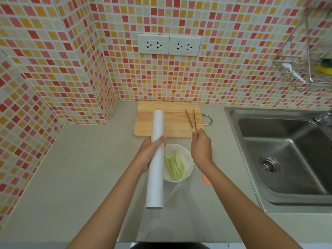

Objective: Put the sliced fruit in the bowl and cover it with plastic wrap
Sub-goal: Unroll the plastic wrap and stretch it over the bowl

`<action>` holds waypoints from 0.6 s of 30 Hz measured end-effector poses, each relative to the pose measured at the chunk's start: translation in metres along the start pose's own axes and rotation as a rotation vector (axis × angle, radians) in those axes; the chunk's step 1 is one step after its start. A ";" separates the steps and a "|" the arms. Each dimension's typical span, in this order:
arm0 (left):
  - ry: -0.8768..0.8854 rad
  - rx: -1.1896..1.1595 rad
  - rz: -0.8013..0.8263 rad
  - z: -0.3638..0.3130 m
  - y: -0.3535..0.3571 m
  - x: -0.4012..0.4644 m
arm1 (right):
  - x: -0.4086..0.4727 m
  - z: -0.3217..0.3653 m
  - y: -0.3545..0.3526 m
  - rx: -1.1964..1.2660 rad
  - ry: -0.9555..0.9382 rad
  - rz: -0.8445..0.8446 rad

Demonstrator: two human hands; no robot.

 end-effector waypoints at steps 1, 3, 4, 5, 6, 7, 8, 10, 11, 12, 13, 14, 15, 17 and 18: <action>0.037 0.060 -0.026 -0.001 0.001 0.000 | 0.000 0.000 0.000 -0.005 -0.003 -0.006; 0.082 0.095 -0.073 -0.001 -0.001 0.001 | 0.000 -0.001 -0.001 -0.017 -0.008 -0.010; 0.105 0.107 -0.101 -0.001 -0.005 0.002 | 0.000 -0.002 -0.002 -0.020 -0.009 -0.012; 0.125 0.121 -0.133 -0.002 -0.009 0.003 | 0.000 -0.004 -0.003 -0.021 -0.009 -0.014; 0.133 0.124 -0.163 -0.002 -0.013 0.004 | 0.000 -0.006 -0.004 -0.021 -0.007 -0.018; 0.137 0.122 -0.186 -0.002 -0.017 0.005 | 0.001 -0.008 -0.005 -0.023 -0.004 -0.024; 0.137 0.138 -0.193 -0.002 -0.020 0.005 | 0.002 -0.009 -0.007 -0.028 -0.002 -0.030; 0.106 0.125 -0.146 -0.001 -0.023 0.006 | 0.005 -0.013 -0.011 -0.050 -0.001 -0.042; 0.063 0.062 -0.110 0.000 -0.021 0.006 | 0.005 -0.014 -0.013 -0.061 -0.001 -0.046; 0.018 -0.004 -0.079 0.000 -0.019 0.003 | 0.005 -0.016 -0.014 -0.070 0.000 -0.049; -0.007 -0.035 -0.069 0.000 -0.017 0.002 | 0.005 -0.017 -0.014 -0.076 -0.001 -0.048; -0.009 -0.017 -0.073 0.000 -0.017 0.002 | 0.005 -0.018 -0.014 -0.079 -0.001 -0.045; 0.006 0.040 -0.078 -0.001 -0.016 0.003 | 0.005 -0.018 -0.014 -0.079 -0.002 -0.043; 0.050 0.158 -0.078 -0.001 -0.014 0.004 | 0.005 -0.018 -0.014 -0.078 -0.003 -0.041; 0.059 0.174 -0.084 -0.001 -0.015 0.004 | 0.006 -0.018 -0.015 -0.080 -0.002 -0.039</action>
Point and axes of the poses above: each hand's wrist, its own x-axis towards the middle knuckle, its own y-axis out of the palm, z = x × y, the point moved 5 cm from there along x, towards the middle knuckle, and after that the axes turned 3 degrees about -z, right-handed, at the moved point
